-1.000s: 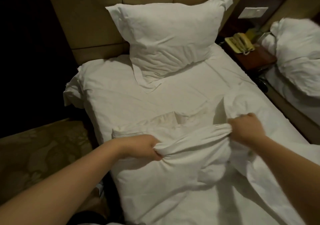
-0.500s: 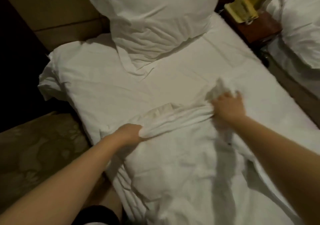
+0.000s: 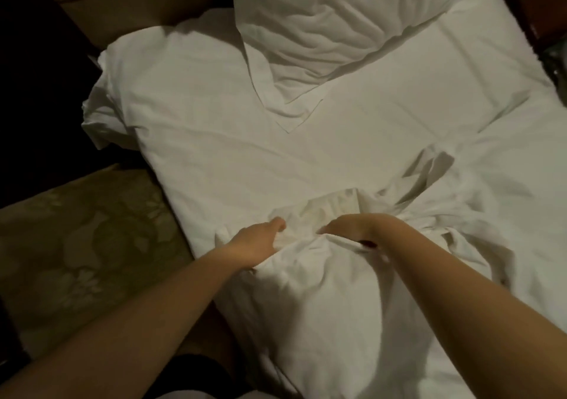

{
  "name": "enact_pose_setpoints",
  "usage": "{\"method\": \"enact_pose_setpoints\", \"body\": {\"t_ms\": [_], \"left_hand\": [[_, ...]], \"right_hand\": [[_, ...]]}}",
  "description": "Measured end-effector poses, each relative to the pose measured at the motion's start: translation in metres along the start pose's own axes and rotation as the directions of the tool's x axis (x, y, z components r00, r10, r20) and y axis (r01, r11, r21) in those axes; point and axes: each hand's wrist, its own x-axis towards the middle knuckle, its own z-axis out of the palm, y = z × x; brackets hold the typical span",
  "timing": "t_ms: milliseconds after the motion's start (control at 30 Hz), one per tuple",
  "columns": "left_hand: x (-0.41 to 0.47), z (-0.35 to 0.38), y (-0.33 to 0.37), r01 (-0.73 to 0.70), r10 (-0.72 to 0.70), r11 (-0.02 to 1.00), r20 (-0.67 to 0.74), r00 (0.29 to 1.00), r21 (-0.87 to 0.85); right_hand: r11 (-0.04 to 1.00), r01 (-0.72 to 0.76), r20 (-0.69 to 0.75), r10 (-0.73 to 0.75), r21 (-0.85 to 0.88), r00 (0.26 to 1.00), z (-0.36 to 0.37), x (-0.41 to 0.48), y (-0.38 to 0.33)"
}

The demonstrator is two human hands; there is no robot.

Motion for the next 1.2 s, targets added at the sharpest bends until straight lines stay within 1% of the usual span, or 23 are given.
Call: {"method": "enact_pose_setpoints", "body": {"t_ms": [67, 133, 200, 267, 300, 367, 433, 500, 567, 600, 633, 667, 733, 767, 800, 833, 900, 967, 1033, 1067, 1100, 1167, 1200], "left_hand": [[0.004, 0.003, 0.017, -0.056, 0.060, 0.996, -0.058, 0.997, 0.065], [0.005, -0.003, 0.025, -0.075, 0.092, 0.990, -0.142, 0.986, 0.122], [0.003, -0.014, 0.019, -0.028, 0.047, 0.996, -0.230, 0.972, 0.083], [0.002, -0.024, 0.003, 0.027, -0.040, 0.998, -0.275, 0.961, -0.053], [0.000, -0.026, -0.004, 0.039, -0.069, 0.993, -0.280, 0.958, -0.114], [-0.003, -0.026, -0.010, 0.034, -0.104, 0.973, -0.304, 0.947, -0.228], [-0.011, -0.028, -0.008, -0.021, -0.093, 0.950, -0.347, 0.933, -0.311], [-0.021, -0.033, -0.009, -0.098, -0.075, 0.919, -0.412, 0.908, -0.383], [-0.025, -0.041, -0.021, -0.133, -0.113, 0.869, -0.452, 0.885, -0.477], [-0.022, -0.042, -0.031, -0.101, -0.152, 0.864, -0.447, 0.881, -0.494], [-0.018, -0.041, -0.040, -0.036, -0.196, 0.882, -0.436, 0.879, -0.469], [-0.012, -0.040, -0.048, 0.039, -0.226, 0.910, -0.416, 0.881, -0.412], [0.001, -0.034, -0.060, 0.162, -0.269, 0.938, -0.348, 0.898, -0.306], [0.005, -0.031, -0.063, 0.198, -0.286, 0.939, -0.317, 0.904, -0.281], [0.008, -0.029, -0.066, 0.231, -0.309, 0.933, -0.286, 0.907, -0.275], [0.011, -0.028, -0.069, 0.252, -0.330, 0.925, -0.271, 0.904, -0.285], [0.009, -0.029, -0.068, 0.248, -0.370, 0.907, -0.365, 0.854, -0.340], [-0.005, -0.029, -0.057, 0.137, -0.328, 0.924, -0.555, 0.765, -0.357], [-0.023, -0.019, -0.046, -0.020, -0.186, 0.958, -0.676, 0.713, -0.285], [-0.032, -0.011, -0.043, -0.058, -0.153, 0.959, -0.681, 0.716, -0.276], [-0.039, -0.002, -0.042, -0.047, -0.177, 0.952, -0.664, 0.726, -0.304], [-0.045, 0.017, -0.049, 0.069, -0.357, 0.880, -0.560, 0.747, -0.470], [-0.045, 0.027, -0.053, 0.130, -0.458, 0.807, -0.473, 0.753, -0.575]], "right_hand": [[0.963, -0.119, 0.002, 0.123, -0.244, 0.992, 0.006, 0.007, 0.004], [0.899, -0.197, -0.015, 0.208, -0.391, 0.978, 0.004, 0.004, 0.005], [0.900, -0.237, -0.002, 0.254, -0.367, 0.967, -0.006, -0.009, 0.005], [0.932, -0.197, 0.031, 0.217, -0.303, 0.976, -0.017, -0.021, 0.008], [0.927, -0.185, -0.019, 0.190, -0.325, 0.982, -0.017, -0.028, 0.006], [0.863, -0.235, -0.309, 0.098, -0.447, 0.946, -0.008, -0.030, 0.003], [0.836, -0.297, -0.554, -0.010, -0.461, 0.832, 0.000, -0.028, 0.004], [0.852, -0.253, -0.708, -0.176, -0.457, 0.684, -0.001, -0.035, 0.007], [0.819, -0.235, -0.798, -0.374, -0.523, 0.472, -0.011, -0.046, 0.009], [0.812, -0.240, -0.817, -0.418, -0.533, 0.398, -0.014, -0.046, 0.007], [0.833, -0.226, -0.831, -0.398, -0.505, 0.389, -0.013, -0.041, 0.002], [0.878, -0.179, -0.839, -0.338, -0.445, 0.427, -0.012, -0.032, -0.004], [0.960, -0.024, -0.788, -0.213, -0.277, 0.578, -0.005, -0.011, -0.020], [0.972, 0.043, -0.738, -0.205, -0.233, 0.642, -0.001, -0.003, -0.028], [0.969, 0.089, -0.698, -0.229, -0.231, 0.679, 0.002, 0.001, -0.033], [0.960, 0.133, -0.683, -0.269, -0.246, 0.679, 0.004, 0.002, -0.035], [0.937, 0.199, -0.661, -0.344, -0.287, 0.667, 0.011, -0.004, -0.032], [0.915, 0.325, -0.538, -0.403, -0.237, 0.740, 0.020, -0.017, -0.027], [0.908, 0.408, -0.368, -0.413, -0.096, 0.833, 0.032, -0.029, -0.028], [0.905, 0.396, -0.306, -0.424, -0.153, 0.852, 0.036, -0.031, -0.032], [0.886, 0.351, -0.268, -0.433, -0.304, 0.861, 0.039, -0.029, -0.036], [0.808, 0.229, -0.263, -0.423, -0.543, 0.867, 0.044, -0.016, -0.045], [0.805, 0.164, -0.306, -0.393, -0.569, 0.867, 0.046, -0.009, -0.048]]}}
